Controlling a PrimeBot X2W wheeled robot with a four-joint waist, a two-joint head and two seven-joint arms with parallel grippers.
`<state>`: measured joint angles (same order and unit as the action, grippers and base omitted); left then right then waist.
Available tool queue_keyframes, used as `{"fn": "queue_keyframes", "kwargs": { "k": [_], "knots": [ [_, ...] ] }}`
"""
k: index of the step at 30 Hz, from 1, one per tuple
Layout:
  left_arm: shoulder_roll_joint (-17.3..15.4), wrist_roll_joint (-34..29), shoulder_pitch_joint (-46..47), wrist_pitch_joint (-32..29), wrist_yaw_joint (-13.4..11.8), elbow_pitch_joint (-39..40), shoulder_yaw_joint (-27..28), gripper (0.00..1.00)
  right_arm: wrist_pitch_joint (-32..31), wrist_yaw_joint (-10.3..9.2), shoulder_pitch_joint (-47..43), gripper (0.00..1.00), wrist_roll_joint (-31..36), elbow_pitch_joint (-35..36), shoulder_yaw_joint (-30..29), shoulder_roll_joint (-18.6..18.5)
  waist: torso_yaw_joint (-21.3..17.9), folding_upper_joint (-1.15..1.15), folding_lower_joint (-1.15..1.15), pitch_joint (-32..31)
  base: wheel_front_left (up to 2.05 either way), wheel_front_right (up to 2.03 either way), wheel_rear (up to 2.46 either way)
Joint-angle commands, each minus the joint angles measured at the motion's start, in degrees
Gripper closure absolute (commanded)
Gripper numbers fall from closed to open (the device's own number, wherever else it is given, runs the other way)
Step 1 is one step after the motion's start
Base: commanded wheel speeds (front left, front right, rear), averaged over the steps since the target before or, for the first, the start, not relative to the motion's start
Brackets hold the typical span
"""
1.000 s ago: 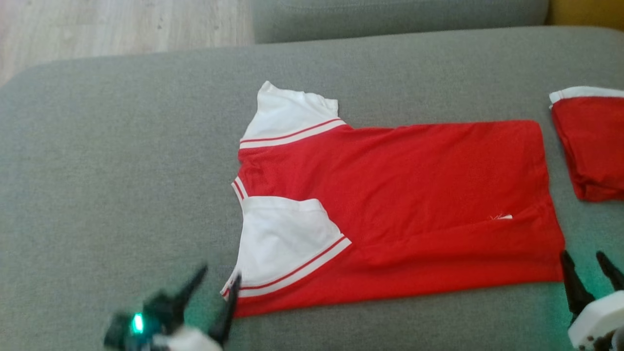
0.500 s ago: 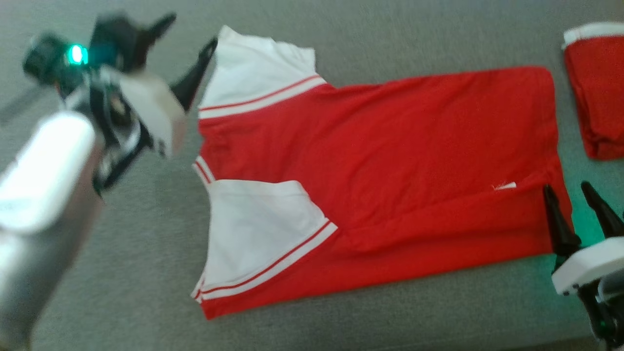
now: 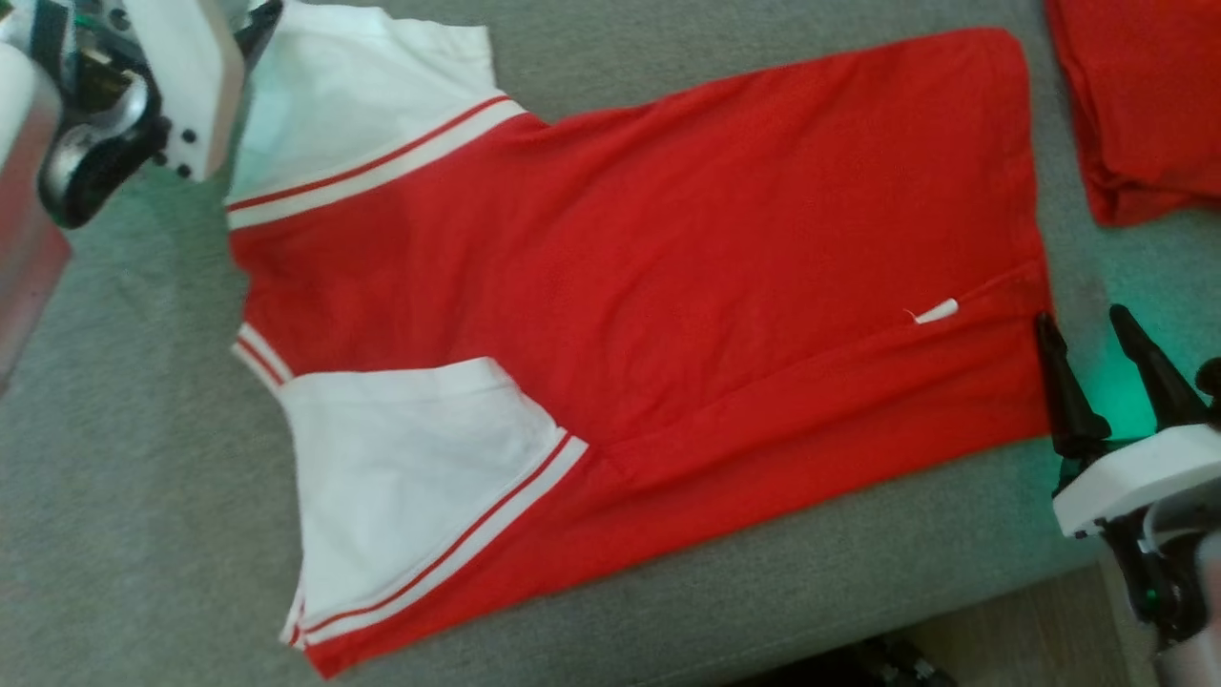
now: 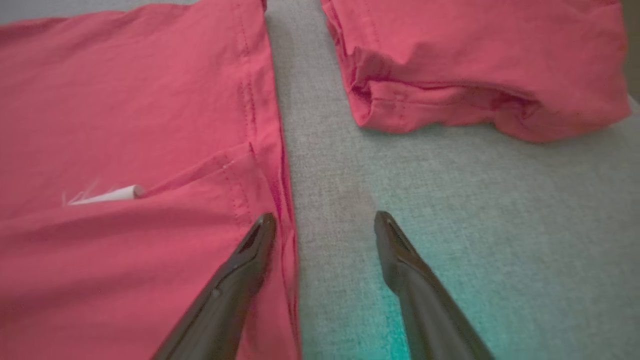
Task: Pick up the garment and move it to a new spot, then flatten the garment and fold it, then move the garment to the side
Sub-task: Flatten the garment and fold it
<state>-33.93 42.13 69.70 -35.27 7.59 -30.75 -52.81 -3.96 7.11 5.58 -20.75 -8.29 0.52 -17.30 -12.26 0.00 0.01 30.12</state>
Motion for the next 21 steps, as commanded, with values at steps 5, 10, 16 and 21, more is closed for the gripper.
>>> {"fn": "queue_keyframes", "kwargs": {
  "k": [5,10,16,21],
  "knots": [
    [-4.7,1.7,4.5,-1.8,-0.1,-0.5,-2.2,0.00,1.1,0.37,0.2,0.00,-0.5,-0.3,1.2,-0.4,-1.9,0.00,-0.01,1.4,0.00,0.00,0.00],
    [-5.9,3.6,5.2,-2.4,-0.1,-0.8,-4.7,0.00,1.8,0.37,1.1,0.00,-0.6,-0.9,1.8,0.3,-2.9,0.00,-0.01,1.9,0.00,0.00,0.00],
    [-7.7,7.8,5.6,-5.5,-0.1,0.1,-8.0,0.65,2.8,0.37,1.6,0.00,-0.5,-2.1,1.7,0.9,-3.9,0.00,-0.01,2.1,0.00,0.00,0.00],
    [-8.8,13.4,5.4,-8.6,-0.1,1.5,-8.6,1.00,3.1,0.37,2.0,0.00,-0.4,-2.6,1.1,0.7,-4.2,0.00,-0.01,1.9,0.00,0.00,0.00]
  ]
}}
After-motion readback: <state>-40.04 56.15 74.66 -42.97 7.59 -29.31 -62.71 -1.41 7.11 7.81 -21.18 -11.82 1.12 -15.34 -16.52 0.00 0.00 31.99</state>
